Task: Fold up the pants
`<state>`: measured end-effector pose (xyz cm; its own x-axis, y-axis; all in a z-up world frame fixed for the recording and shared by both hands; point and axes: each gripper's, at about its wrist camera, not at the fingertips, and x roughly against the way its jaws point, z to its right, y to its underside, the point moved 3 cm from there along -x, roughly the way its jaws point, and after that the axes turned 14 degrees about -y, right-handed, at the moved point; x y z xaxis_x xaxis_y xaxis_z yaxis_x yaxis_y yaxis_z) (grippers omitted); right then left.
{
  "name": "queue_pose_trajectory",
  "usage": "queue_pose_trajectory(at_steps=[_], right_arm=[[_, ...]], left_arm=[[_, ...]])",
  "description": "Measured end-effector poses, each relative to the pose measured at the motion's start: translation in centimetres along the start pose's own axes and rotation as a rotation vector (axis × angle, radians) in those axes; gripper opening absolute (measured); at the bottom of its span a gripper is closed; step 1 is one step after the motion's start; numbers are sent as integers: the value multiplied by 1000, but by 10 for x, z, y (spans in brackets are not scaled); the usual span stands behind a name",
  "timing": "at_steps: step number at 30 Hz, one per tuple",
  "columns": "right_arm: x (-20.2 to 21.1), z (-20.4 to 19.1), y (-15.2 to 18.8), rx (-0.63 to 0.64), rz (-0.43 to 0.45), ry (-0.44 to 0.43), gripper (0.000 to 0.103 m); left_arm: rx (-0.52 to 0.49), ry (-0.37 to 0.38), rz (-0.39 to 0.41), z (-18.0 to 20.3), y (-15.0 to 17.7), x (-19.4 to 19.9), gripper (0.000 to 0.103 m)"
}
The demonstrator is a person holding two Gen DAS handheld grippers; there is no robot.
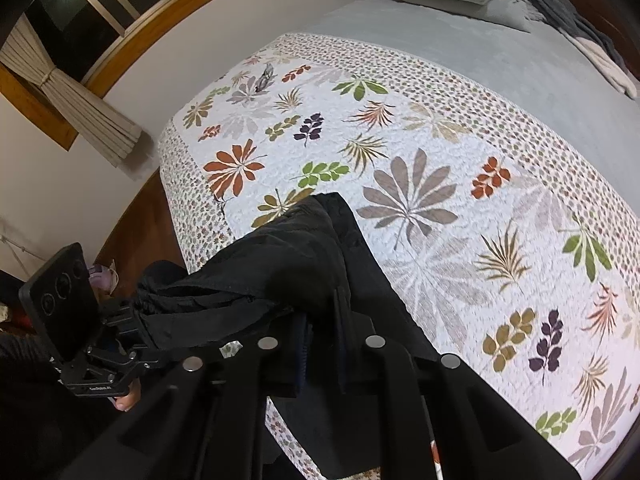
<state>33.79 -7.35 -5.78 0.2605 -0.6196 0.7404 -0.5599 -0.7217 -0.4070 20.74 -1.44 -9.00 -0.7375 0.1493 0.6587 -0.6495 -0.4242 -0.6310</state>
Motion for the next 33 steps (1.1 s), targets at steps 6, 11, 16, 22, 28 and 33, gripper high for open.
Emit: queue_pose_trajectory(at_steps=[6,11,16,22,28,33], right_arm=[[9,19,27,-29,15,1,9],[18,37,51,-59,27,-1,9],[20,59,78,-96,34,-6,9],[14,85,105,-139,32,-13,8],[1,109,131,-181,29,-22,8],[-12,131,153,-227,45,-36,9]], left_arm=[[-39,17,-34,22,11,-15,20],[-75,26,-68,41,24,-31,20],[-92,32,-115,57,39,-51,20],[-126,25,-162,70,56,-75,20],[-163,3,-206,76,75,-101,20],[-206,-18,-234,79,92,-119,20]])
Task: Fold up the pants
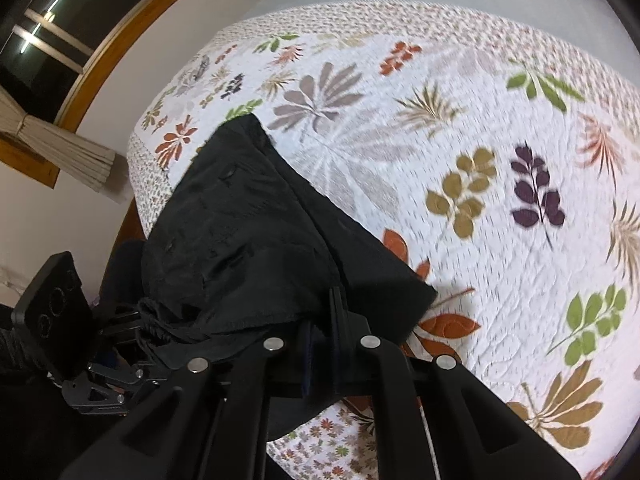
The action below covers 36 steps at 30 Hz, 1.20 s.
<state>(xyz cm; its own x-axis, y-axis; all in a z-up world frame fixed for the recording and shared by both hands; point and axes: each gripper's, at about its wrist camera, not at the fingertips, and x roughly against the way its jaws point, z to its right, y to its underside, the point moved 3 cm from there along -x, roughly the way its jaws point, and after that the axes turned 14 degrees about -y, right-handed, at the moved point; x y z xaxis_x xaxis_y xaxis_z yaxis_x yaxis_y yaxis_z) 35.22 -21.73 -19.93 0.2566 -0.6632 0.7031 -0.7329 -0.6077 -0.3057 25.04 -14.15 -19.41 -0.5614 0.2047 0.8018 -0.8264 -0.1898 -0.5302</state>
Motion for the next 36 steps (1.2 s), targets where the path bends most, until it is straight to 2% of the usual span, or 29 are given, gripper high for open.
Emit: queue_pose_trajectory(at_steps=[1,4,5,6,7,8,10,12,13,14,15,16,19,23,31,32,33,35,36], right_arm=[[0,6,4,-18,17,-7,10],[6,23,22,-89,80,-27,27],[11,32,33,-130,119,-37,39],[15,39,43,-165,160,-54,44],[19,43,51,-198,197,-67,44],[23,47,63,-236,249,-105,45],[28,47,80,-295,342,-190,56],[28,36,98,-342,457,-348,87],[26,32,102,-351,486,-393,94],[20,27,108,-372,527,-466,98],[14,26,111,-397,550,-513,98],[7,27,115,-429,575,-566,98],[-13,30,119,-488,597,-614,98],[-22,26,115,-479,619,-661,98],[-39,27,91,-468,580,-609,95],[-41,23,93,-456,577,-605,76],[-43,21,89,-441,564,-582,40],[-35,12,83,-379,571,-532,18],[-27,6,81,-340,588,-506,15]], left_arm=[[-4,-3,-2,1,2,-2,20],[-24,-18,-4,1,5,-8,20],[-28,-20,-4,2,6,-9,20],[-36,-21,-5,2,7,-10,21],[-42,-20,-6,2,8,-11,21],[-46,-18,-5,2,8,-11,23],[-63,-13,-7,3,11,-12,26],[-97,-6,-2,6,14,-11,32],[-119,4,4,8,15,-10,44],[-135,33,15,10,17,-7,73],[-144,66,35,11,19,-1,86],[-152,74,63,13,21,6,90],[-214,91,111,15,28,25,90],[-194,101,122,-9,34,48,90],[-88,10,171,-90,14,73,91],[-70,-12,173,-101,9,71,91],[-61,-25,174,-107,6,69,91],[-41,-42,172,-118,2,66,91],[-31,-46,162,-125,0,64,91]])
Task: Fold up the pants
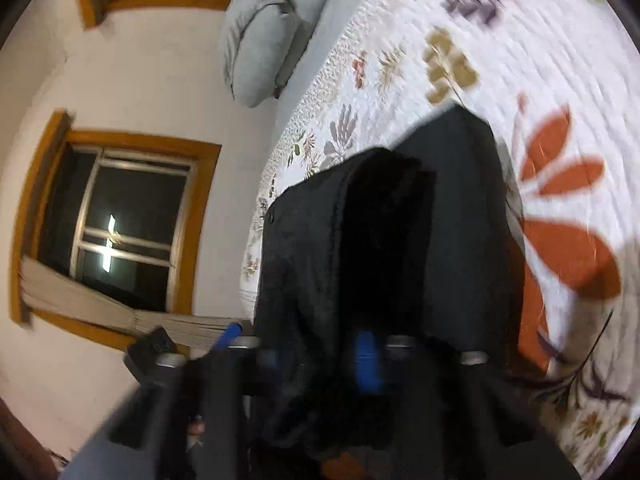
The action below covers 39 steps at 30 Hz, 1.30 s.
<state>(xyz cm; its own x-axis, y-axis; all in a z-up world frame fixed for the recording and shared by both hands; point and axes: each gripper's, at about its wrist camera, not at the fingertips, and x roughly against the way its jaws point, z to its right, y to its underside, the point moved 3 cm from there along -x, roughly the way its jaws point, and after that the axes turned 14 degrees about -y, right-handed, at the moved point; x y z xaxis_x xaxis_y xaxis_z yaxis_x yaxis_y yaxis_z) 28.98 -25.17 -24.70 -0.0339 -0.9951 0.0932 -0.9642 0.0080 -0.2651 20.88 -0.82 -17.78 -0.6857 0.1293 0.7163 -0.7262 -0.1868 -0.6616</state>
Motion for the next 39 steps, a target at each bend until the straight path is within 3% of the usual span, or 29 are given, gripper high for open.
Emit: queue_pose_trajectory(at_steps=[4,8,10,12,14,15,17,20,23,25,26,29,30,33,37,39], right_arm=[[27,1,-7,23,74,27,13],[21,31,4,-48,46,64,15],[23,30,2,-50,62,69,22],[32,25,0,-44,101,79,39],[53,13,2,-16,168,102,40],[59,5,6,6,184,112,40],[61,-25,19,63,175,51,39],[36,-56,42,115,94,-24,38],[9,-44,56,95,6,38,36],[9,-14,60,26,5,96,18],[13,-3,60,5,11,126,0],[19,-11,61,2,25,99,0],[23,-20,58,22,27,91,5],[32,-40,29,54,87,61,5],[24,-26,-19,4,143,20,8],[19,-5,-29,-40,140,63,10]], left_arm=[[-10,-1,-24,0,3,-12,91],[-34,-21,-38,2,12,-23,92],[-39,-18,-41,2,13,-26,92],[-36,-23,-46,1,12,-27,92],[-23,-17,-49,-1,9,-25,92],[-18,-12,-44,-2,8,-25,92],[-13,-4,-16,-2,4,-18,92],[-17,15,39,-1,-3,-5,92],[-40,20,26,4,-3,-6,92],[-51,16,-7,4,1,-15,92],[-49,8,-55,2,5,-27,92],[-29,17,-93,-4,10,-39,92],[-39,9,-89,-4,11,-39,92],[-29,32,-77,-6,10,-35,93],[-57,33,-92,-8,12,-41,93],[-87,22,-94,-5,15,-44,93]])
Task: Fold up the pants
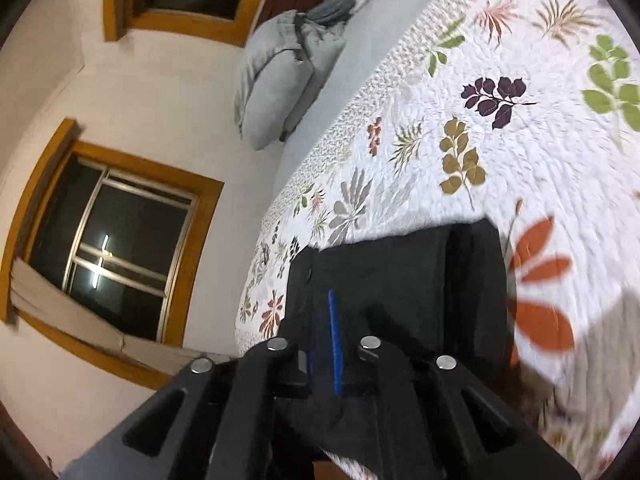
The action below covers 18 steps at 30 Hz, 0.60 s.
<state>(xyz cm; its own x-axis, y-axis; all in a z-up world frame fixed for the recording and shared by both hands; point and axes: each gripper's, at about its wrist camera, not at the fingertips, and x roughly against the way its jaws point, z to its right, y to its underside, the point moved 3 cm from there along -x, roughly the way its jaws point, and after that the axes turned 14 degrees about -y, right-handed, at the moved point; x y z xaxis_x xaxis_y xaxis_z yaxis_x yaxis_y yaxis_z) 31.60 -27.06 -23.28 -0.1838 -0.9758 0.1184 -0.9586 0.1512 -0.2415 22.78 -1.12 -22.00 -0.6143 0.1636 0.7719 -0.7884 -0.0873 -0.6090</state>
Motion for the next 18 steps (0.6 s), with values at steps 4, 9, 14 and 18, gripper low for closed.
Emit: queue_pose_trajectory(at_steps=[4,9,14,18], right_arm=[[-15,37,-1,-38,-42,116,0],[10,30,3,-25,-9,30,35],[40,26,13,9,-9,111,100],[47,41,23,-49,-49,135,100]], left_arm=[[-25,-5,-4,2,-2,3,94],[-98,-159,10,2,-21,25,94],[-132,-214,10,-15,-42,31,94],[-139,-212,-14,-27,-50,26,94]])
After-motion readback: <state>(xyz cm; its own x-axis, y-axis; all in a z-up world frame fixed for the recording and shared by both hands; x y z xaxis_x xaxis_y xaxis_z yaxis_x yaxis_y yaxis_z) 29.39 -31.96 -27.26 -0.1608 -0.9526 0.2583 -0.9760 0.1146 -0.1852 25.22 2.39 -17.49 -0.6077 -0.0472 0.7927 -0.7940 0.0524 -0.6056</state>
